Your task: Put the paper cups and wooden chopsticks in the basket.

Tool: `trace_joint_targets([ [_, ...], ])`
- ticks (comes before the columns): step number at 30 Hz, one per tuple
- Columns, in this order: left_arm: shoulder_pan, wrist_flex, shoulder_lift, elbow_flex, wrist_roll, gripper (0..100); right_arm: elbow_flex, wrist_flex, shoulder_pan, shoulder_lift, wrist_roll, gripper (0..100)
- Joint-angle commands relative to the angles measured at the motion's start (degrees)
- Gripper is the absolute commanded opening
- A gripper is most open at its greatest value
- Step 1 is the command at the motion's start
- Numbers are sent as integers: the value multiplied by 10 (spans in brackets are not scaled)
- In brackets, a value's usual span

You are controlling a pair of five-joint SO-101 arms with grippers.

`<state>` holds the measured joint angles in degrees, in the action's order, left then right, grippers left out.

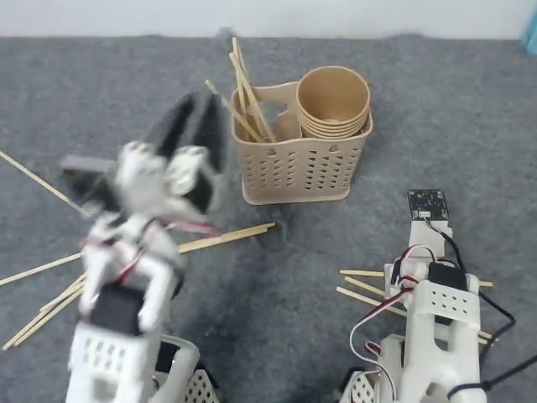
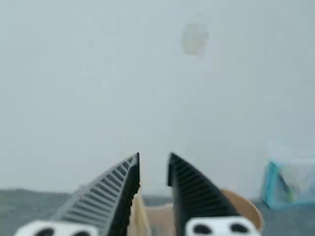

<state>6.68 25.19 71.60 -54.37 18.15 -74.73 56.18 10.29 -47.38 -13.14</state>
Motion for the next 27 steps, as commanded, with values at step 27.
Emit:
trace_joint_targets([
  [27,-519,152,-618,451,9,14,-5,-3,-5,-12,-8,8],
])
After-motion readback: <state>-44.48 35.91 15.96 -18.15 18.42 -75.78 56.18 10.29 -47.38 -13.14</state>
